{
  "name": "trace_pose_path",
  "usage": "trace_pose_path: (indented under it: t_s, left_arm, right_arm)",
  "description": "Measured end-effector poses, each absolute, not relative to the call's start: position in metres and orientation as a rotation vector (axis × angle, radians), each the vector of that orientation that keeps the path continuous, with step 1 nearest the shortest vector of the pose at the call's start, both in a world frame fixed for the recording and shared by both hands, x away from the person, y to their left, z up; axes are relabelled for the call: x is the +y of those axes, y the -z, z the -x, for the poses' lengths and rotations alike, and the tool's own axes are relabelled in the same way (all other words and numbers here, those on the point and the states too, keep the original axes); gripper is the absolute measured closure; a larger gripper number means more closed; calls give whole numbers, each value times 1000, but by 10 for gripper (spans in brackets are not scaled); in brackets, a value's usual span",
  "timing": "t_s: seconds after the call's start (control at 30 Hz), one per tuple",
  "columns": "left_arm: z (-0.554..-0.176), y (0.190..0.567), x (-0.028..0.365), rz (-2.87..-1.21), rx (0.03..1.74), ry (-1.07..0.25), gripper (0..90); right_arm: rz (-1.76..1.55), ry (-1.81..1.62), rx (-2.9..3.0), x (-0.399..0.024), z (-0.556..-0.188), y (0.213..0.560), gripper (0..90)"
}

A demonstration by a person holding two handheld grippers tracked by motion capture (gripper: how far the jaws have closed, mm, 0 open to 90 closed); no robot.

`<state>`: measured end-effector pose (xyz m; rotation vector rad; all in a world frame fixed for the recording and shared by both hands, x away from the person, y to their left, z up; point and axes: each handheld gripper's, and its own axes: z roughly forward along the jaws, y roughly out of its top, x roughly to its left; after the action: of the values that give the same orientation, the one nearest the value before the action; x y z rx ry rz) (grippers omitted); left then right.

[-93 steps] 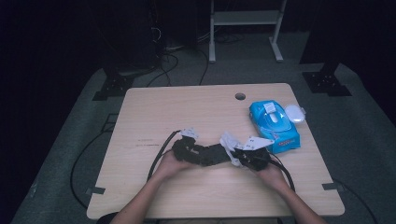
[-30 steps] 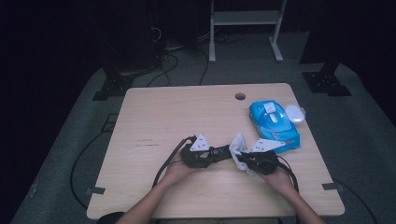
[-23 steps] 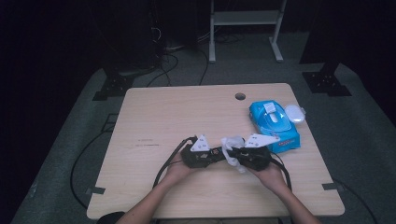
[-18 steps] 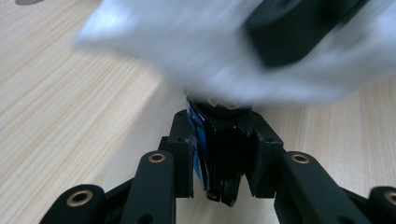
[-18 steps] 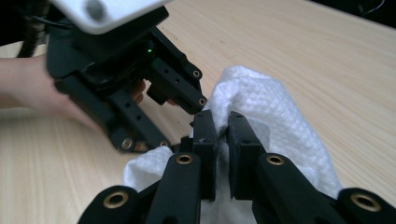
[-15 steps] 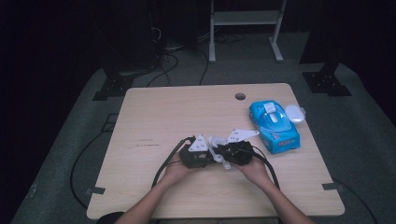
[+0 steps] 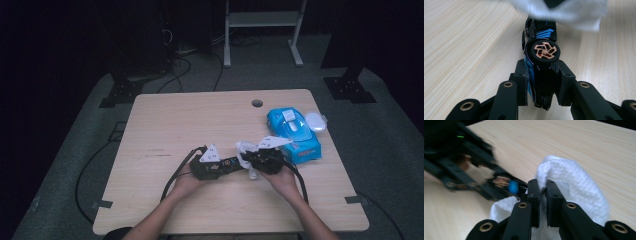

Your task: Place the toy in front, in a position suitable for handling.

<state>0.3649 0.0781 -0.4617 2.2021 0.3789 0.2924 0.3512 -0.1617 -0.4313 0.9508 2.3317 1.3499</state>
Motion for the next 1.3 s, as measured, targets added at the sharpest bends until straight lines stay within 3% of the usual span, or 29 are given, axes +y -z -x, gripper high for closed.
trace_pose_path:
  t_s: [0.2, 0.57, 1.0, 1.3]
  left_arm:
    - [-366, 461, 82, -2207, 380, -285, 678]
    - [-368, 460, 89, -2212, 384, -283, 677]
    - [-367, 460, 87, -2221, 384, -285, 677]
    - [-369, 459, 96, -2227, 390, -282, 678]
  right_arm:
    - [-852, -1353, 2382, -132, -346, 430, 827]
    - [-1016, -1303, 2264, -180, -358, 431, 828]
    - [-809, -1370, 2408, -118, -343, 431, 827]
    - [-948, -1279, 2272, -165, -354, 430, 828]
